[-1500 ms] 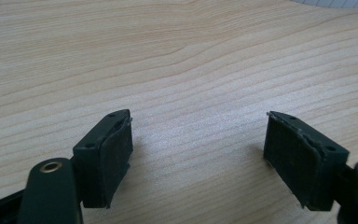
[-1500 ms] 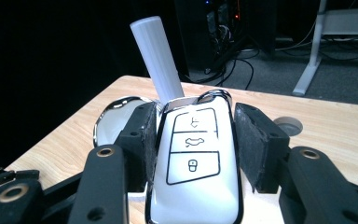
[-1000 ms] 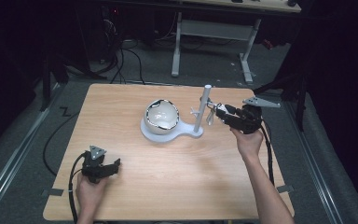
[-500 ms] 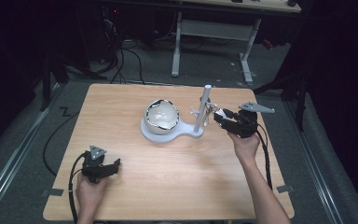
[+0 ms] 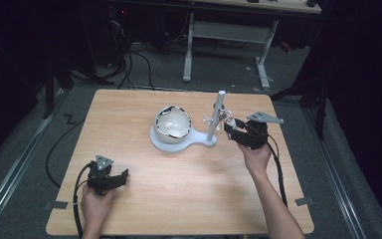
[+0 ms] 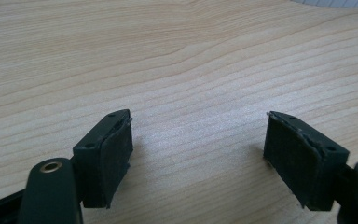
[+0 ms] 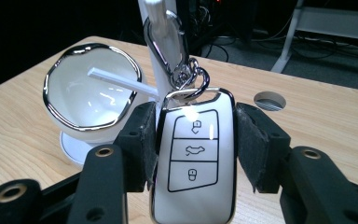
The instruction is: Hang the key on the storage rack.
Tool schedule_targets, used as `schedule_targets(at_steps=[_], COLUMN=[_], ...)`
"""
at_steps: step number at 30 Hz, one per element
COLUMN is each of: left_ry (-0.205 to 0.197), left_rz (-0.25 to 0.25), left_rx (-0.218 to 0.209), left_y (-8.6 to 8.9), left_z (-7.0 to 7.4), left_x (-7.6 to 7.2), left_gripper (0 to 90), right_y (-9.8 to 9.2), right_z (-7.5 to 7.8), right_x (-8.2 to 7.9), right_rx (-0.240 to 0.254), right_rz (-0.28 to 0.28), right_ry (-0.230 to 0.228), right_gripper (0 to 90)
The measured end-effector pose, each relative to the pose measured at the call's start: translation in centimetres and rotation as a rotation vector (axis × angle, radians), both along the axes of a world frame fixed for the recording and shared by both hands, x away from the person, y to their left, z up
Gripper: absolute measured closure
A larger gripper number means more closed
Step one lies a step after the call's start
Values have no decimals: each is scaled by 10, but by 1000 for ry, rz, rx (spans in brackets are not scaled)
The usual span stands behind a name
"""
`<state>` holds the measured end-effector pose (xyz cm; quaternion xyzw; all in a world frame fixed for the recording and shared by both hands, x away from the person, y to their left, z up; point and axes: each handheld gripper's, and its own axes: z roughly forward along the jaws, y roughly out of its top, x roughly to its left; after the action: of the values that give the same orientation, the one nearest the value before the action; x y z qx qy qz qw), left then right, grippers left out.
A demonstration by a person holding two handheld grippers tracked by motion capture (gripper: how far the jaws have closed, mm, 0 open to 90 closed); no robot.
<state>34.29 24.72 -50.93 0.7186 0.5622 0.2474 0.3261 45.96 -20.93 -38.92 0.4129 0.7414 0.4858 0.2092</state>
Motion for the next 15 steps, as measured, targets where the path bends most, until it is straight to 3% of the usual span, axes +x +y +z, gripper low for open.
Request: schedule_targets(at_steps=[15], left_ry=[0], left_rz=[0], left_rx=[0], left_y=[0], left_z=[0], left_x=[0], left_gripper=[241], right_y=[10], right_z=[-10], right_x=[6], right_rx=[-24], right_rz=[-10], right_ry=[22], right_gripper=[495])
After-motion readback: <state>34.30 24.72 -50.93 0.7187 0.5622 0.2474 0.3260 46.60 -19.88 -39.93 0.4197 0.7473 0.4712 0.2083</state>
